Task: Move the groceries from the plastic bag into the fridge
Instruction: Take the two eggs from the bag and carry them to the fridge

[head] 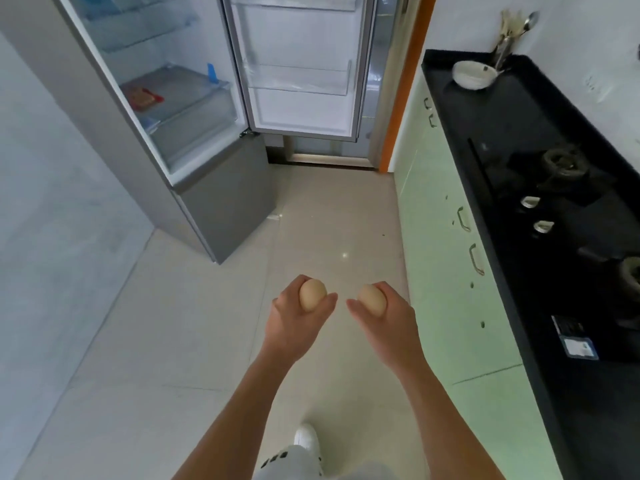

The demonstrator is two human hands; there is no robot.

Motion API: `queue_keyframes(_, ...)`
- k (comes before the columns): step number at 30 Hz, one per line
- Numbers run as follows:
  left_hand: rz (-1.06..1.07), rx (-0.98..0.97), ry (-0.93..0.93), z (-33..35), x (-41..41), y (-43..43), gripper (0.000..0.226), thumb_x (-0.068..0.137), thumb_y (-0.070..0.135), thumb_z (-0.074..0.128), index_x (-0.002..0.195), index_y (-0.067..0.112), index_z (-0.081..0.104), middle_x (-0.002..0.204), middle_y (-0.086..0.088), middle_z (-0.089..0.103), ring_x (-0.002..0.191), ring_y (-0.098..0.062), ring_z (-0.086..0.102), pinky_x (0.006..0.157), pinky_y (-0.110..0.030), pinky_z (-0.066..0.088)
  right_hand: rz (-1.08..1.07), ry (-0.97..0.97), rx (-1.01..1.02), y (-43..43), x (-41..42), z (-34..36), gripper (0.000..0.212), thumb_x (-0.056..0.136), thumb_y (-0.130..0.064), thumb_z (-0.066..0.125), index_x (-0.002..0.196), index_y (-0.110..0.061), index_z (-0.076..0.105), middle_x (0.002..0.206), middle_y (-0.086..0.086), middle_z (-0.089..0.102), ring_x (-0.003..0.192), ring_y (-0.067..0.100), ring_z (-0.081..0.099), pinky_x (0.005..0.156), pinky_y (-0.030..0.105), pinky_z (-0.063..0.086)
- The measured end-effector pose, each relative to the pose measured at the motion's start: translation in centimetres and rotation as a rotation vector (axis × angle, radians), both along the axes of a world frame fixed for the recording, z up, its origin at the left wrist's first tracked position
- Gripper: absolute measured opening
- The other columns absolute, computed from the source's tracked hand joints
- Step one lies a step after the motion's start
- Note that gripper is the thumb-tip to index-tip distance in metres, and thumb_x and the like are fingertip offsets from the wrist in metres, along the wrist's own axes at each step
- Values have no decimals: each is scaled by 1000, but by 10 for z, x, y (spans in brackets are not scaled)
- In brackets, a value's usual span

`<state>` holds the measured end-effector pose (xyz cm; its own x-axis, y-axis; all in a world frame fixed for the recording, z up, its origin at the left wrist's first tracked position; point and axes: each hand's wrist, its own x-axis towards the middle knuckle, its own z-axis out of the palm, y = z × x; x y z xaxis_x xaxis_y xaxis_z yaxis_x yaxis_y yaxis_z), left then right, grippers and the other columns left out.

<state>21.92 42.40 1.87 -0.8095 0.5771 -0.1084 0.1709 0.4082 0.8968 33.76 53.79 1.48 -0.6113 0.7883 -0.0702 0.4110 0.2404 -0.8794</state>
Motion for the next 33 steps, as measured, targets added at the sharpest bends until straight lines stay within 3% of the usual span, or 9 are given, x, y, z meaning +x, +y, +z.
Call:
queue_keyframes(7,124,10,6,-4,-79,-13,22,82,39,74,80,25,57,68,2,62,62,-19,59,59,-37,53,140,-9,11,-1,-87,-3,26,83,-36,76,77,-27,52,64,-8,57,55,2,52,50,13,39)
queue_keyframes(15,228,14,-18,-18,-149,-3,32,70,57,65,78,26,56,65,2,61,64,-24,61,59,-43,54,246,-18,37,19,-176,-17,28,82,-35,77,75,-26,51,62,-9,55,56,4,51,52,12,38)
queue_keyframes(21,300,9,22,-18,-223,33,23,82,36,75,78,23,57,67,-4,63,65,-25,61,56,-32,51,331,-26,44,65,-263,-21,27,82,-38,75,78,-23,54,65,-6,57,59,7,53,52,14,40)
queue_keyframes(25,350,-14,37,-14,-278,70,22,82,38,75,80,24,58,67,0,63,64,-21,61,53,-24,47,387,12,58,109,-328,-12,30,83,-36,77,74,-28,50,64,-9,54,59,0,52,53,12,40)
queue_keyframes(33,380,-18,105,-4,-386,153,29,75,56,68,82,30,57,71,6,63,68,-16,63,58,-32,53,431,88,47,190,-442,0,35,67,-64,58,72,-31,48,63,-10,54,63,-2,54,54,12,39)
